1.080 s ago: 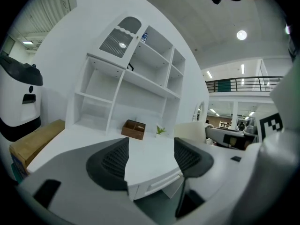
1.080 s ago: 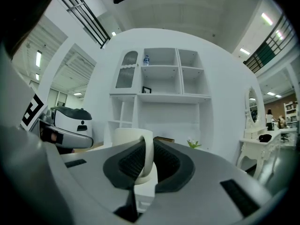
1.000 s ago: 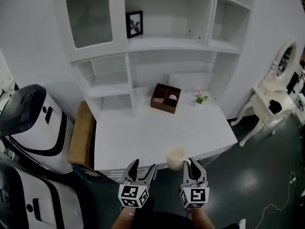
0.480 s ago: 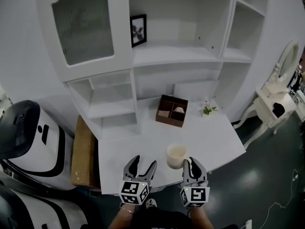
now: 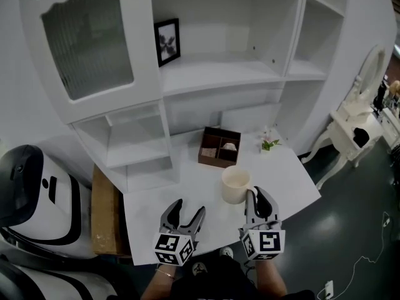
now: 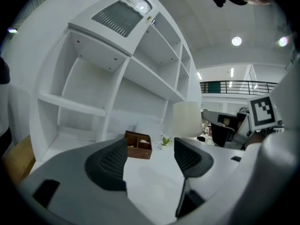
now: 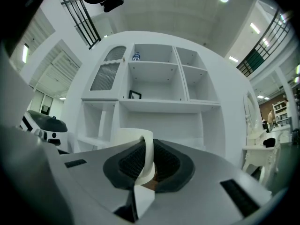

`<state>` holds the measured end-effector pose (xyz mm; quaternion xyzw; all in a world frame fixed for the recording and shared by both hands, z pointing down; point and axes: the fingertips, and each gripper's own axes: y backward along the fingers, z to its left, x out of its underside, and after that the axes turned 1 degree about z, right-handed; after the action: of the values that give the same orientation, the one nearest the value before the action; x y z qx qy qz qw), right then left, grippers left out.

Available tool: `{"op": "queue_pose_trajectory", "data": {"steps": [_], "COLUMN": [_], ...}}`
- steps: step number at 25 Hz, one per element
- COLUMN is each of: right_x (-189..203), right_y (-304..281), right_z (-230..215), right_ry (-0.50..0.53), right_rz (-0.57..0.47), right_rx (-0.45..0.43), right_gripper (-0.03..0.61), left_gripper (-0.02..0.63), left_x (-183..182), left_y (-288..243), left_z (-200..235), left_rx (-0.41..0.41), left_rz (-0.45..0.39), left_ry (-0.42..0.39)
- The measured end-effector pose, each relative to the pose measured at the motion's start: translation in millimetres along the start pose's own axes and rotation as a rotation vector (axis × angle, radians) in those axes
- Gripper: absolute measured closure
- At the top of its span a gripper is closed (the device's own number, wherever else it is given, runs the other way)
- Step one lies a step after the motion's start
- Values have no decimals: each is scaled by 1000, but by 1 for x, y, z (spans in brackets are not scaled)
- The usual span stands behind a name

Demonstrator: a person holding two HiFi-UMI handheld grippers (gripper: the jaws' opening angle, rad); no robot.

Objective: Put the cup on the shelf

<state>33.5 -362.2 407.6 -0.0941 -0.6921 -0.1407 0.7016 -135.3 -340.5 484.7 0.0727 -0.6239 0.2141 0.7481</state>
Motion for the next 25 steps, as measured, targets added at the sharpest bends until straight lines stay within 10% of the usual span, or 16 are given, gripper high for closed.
{"op": "queue_pose_trajectory", "data": {"steps": [25], "right_x": [-267], "right_y": [-186], "right_z": [-16], "right_ry": [4], "right_rz": [-316], "right_rx": [-251], "right_gripper": [531], "left_gripper": [314], "left_x": [-56], "left_y": [-44], "left_z": [30], "left_rx": [-214], "left_rz": [-51], "left_ry": [-5]}}
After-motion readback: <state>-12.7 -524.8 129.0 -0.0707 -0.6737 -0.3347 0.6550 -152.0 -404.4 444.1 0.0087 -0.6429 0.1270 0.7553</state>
